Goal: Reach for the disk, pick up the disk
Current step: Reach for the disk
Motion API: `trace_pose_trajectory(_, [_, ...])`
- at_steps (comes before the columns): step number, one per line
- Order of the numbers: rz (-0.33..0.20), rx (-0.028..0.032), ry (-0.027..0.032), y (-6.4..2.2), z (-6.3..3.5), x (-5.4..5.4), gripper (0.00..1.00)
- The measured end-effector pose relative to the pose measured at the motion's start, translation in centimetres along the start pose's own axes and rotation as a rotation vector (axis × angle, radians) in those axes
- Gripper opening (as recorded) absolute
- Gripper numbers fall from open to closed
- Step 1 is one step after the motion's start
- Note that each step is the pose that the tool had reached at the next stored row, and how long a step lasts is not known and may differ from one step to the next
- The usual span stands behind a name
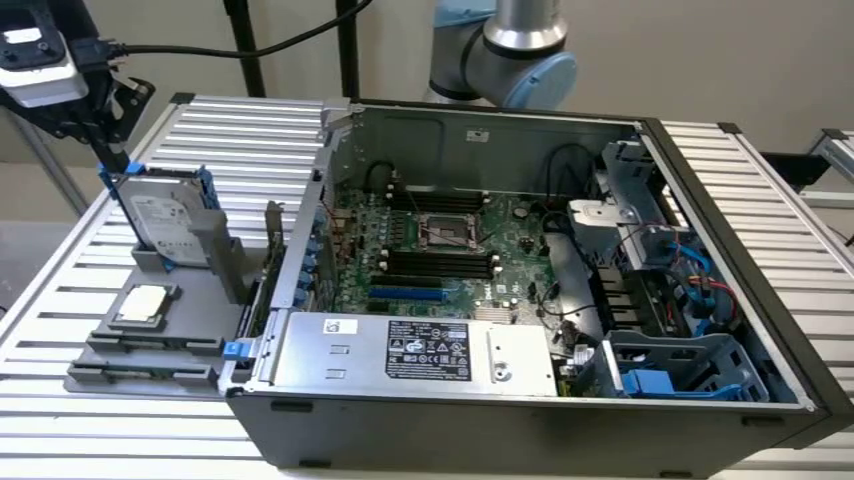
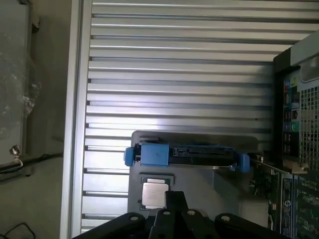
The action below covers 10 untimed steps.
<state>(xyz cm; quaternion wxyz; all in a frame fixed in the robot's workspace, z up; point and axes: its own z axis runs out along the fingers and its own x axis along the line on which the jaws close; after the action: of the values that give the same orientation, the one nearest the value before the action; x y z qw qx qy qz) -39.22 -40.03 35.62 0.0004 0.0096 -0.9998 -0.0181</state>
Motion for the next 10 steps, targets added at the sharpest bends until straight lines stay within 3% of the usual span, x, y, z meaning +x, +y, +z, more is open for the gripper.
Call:
trace_pose_trajectory(5, [0.000, 0.0056, 0.0002, 2.02, 0.23, 1.4, 0.11])
trace_pose_trajectory(7, [0.000, 0.0126, 0.0002, 2.75, 0.27, 1.5, 0.11])
trace_pose_trajectory(10, [0.000, 0.0216, 0.0005, 3.19, 0.32, 1.4, 0.11])
